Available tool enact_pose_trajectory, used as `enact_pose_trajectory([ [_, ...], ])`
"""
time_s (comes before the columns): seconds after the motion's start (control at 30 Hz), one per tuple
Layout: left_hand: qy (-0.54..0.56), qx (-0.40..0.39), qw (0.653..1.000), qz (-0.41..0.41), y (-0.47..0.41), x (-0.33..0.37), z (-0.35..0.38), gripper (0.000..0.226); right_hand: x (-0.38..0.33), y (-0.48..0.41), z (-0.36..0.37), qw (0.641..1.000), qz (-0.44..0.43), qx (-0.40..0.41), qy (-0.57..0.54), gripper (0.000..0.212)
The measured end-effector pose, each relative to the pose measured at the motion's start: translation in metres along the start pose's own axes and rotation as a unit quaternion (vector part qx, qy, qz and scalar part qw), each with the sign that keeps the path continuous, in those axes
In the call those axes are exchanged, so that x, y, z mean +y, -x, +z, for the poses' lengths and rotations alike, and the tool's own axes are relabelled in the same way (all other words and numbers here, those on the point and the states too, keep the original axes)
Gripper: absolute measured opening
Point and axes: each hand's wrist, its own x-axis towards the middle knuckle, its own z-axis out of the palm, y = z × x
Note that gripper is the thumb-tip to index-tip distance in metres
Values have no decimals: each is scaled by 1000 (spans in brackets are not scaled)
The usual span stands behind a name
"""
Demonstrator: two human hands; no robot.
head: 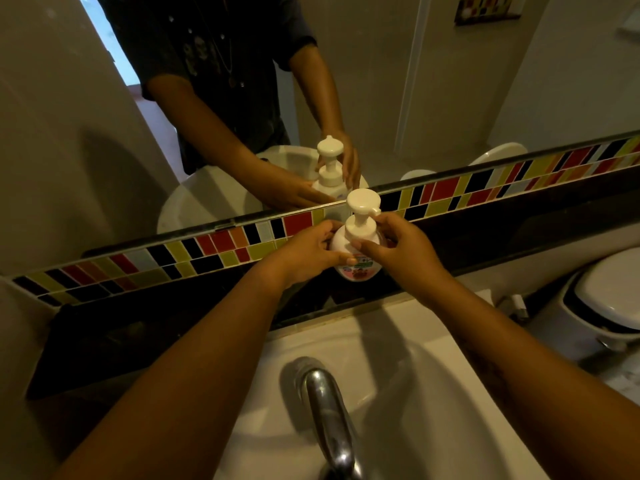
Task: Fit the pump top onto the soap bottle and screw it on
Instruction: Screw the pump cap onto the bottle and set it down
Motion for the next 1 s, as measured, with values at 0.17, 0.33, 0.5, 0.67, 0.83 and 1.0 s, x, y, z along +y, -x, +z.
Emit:
enact_pose_trajectory([
  [0.17,-8,2,1000,5,0,0,0,62,2,4,-4,999,-5,35,-28,46],
  [0.33,-13,1,1000,9,1,3,1,64,-4,0,-2,997,-6,-76,-9,64],
  [0.5,-7,1,1000,5,0,1,0,67,7,15,-9,999,-37,-3,14,52],
  [0.67,-4,-1,1000,1,0,3,0,62,-4,-2,-12,999,-21,-10,45,54],
  [0.83,4,-3,1000,2,0,4,0,59,-13,-14,-11,992,22,-111,55,54],
  [1.0,4,10,1000,8,-2,-2,2,59,-5,1,-5,997,-13,-38,62,53],
])
